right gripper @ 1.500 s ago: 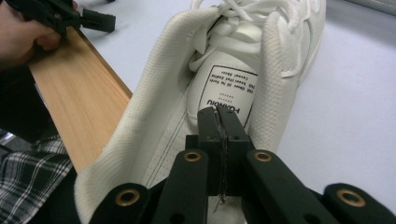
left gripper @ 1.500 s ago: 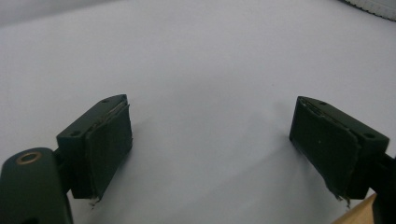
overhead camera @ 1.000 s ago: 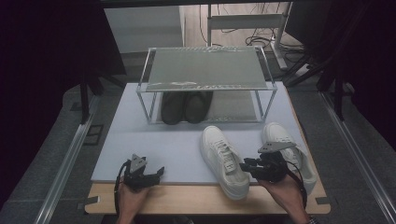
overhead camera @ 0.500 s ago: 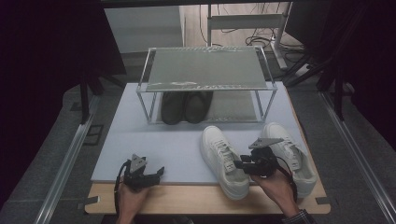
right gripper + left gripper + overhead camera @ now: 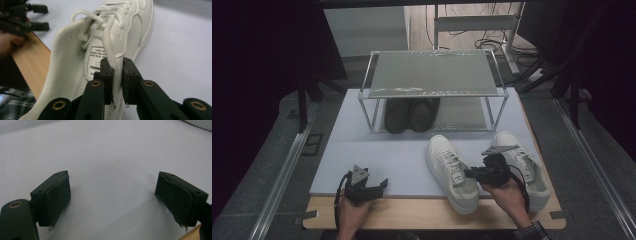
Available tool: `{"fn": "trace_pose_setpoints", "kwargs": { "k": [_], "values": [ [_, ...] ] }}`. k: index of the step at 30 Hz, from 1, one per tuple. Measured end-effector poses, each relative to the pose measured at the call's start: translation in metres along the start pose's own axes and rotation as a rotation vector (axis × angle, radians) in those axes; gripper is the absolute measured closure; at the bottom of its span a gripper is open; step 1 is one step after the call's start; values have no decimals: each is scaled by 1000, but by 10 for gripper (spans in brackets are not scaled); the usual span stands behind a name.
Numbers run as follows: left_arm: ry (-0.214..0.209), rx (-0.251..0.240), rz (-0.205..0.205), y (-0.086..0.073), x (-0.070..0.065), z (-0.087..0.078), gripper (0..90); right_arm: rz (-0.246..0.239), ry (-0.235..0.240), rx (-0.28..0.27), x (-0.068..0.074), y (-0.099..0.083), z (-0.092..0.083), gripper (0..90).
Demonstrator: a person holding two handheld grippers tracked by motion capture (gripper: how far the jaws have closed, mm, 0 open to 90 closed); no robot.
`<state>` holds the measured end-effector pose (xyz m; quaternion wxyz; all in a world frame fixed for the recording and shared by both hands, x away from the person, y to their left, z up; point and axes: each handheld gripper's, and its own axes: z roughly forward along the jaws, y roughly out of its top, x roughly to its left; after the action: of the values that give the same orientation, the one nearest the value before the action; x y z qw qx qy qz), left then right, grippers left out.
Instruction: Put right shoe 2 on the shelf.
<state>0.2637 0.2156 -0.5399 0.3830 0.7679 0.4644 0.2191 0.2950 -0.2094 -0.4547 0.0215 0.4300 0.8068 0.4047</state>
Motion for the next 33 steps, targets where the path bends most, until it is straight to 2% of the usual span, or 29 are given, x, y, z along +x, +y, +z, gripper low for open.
{"fn": "trace_pose_setpoints", "kwargs": {
  "k": [6,15,18,33],
  "values": [
    [0,-1,0,0,0,0,126,62,52,-22,-4,1,-1,815],
    [0,0,0,0,0,0,126,115,108,-43,-6,5,-2,817],
    [0,0,0,0,0,0,126,140,133,-67,-7,7,-4,817],
    [0,-3,-4,0,0,0,126,192,208,-144,-8,29,-17,815]
  ]
}}
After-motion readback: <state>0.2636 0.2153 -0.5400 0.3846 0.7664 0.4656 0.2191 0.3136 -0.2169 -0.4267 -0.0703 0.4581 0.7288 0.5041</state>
